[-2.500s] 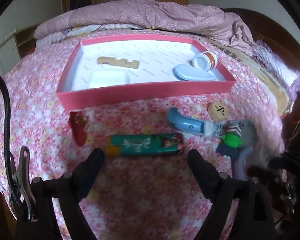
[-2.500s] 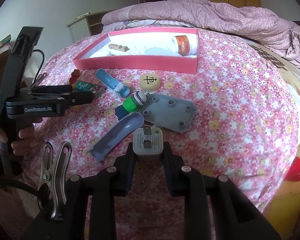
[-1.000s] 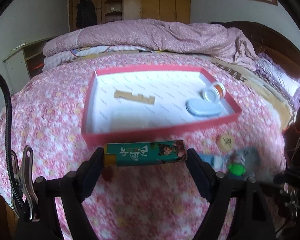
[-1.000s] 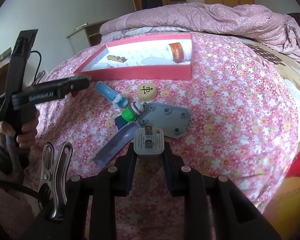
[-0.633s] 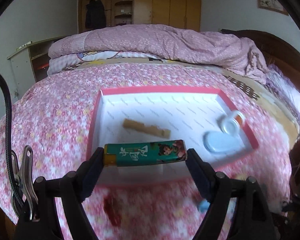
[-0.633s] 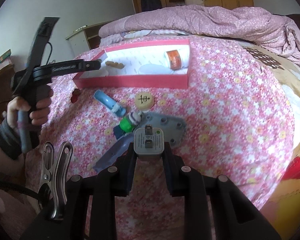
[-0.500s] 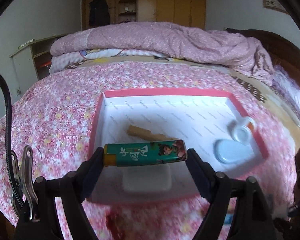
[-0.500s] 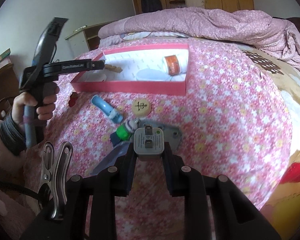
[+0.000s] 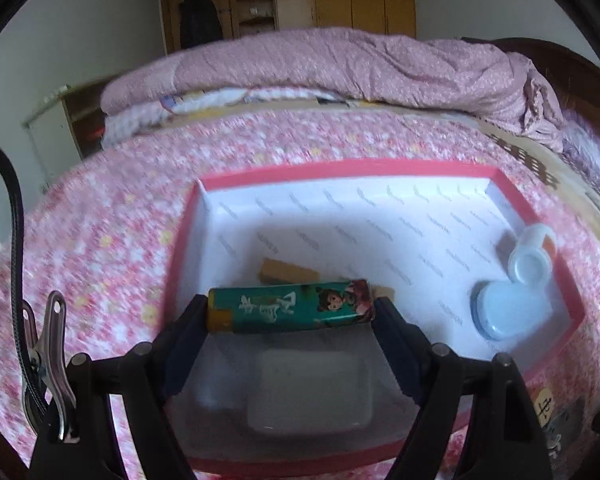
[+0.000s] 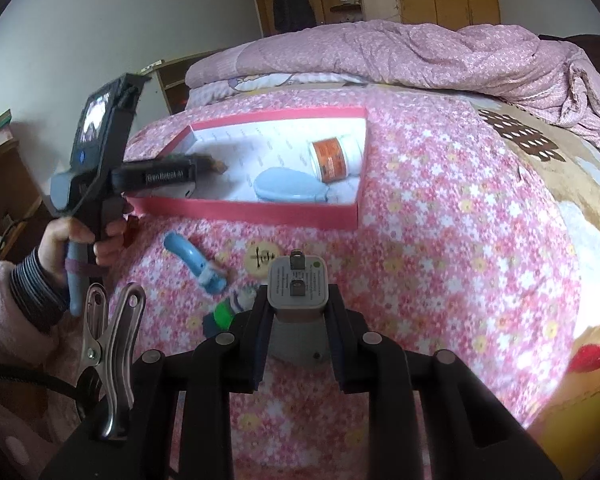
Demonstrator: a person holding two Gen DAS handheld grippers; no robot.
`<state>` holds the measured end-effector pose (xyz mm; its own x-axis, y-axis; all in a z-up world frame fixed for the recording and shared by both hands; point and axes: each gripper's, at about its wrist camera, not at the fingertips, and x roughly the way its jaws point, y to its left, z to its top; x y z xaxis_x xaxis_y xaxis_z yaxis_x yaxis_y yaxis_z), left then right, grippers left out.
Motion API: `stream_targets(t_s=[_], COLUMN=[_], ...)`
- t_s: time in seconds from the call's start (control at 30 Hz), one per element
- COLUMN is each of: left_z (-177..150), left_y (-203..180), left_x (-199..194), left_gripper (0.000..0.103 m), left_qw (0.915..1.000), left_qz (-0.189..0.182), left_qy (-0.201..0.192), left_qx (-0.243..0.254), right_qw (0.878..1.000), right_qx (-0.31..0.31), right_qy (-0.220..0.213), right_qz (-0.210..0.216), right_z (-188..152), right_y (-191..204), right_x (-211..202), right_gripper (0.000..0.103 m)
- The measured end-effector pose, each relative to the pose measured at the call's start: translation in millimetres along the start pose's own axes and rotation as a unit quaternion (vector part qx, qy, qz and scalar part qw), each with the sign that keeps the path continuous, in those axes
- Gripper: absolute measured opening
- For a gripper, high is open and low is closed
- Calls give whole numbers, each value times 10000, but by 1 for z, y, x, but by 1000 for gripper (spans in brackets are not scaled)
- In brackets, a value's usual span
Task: Organize rigid objects
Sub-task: 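Carry the tube and plug adapter over the white box with both grippers, then lower tube and adapter into the box and open both grippers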
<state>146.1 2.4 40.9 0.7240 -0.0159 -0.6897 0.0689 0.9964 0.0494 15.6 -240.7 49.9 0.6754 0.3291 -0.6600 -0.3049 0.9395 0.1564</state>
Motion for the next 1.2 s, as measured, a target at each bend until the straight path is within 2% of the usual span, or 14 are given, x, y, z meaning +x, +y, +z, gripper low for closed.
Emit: stream_targets(t_s=[0.3,0.5,0.7,0.97,1.2], left_z=[-4,-4,-5,-6,-6], left_y=[-6,-3,-4,-4,-4], left_x=[3,3,2,2,2], left_gripper=[87,88,88,88,88], left_qw=[10000,10000,10000,10000,10000], left_qz=[74,42,26,19,23], left_qy=[9,21,18,-1,-13], left_qx=[-7,13,52,76,86], right_qw=[9997,9997,9995,9989,9989], right_qx=[-61,129,39,-84,-94], right_qy=[-256,-188,37,211,217], right_qz=[-5,-79,-301,-407,-400], right_z=[61,106,127,148,152], right_y=[-3,-14,-16,-14,-15], right_x=[26,60,96,124,134], right_gripper=[26,26,26,26,27])
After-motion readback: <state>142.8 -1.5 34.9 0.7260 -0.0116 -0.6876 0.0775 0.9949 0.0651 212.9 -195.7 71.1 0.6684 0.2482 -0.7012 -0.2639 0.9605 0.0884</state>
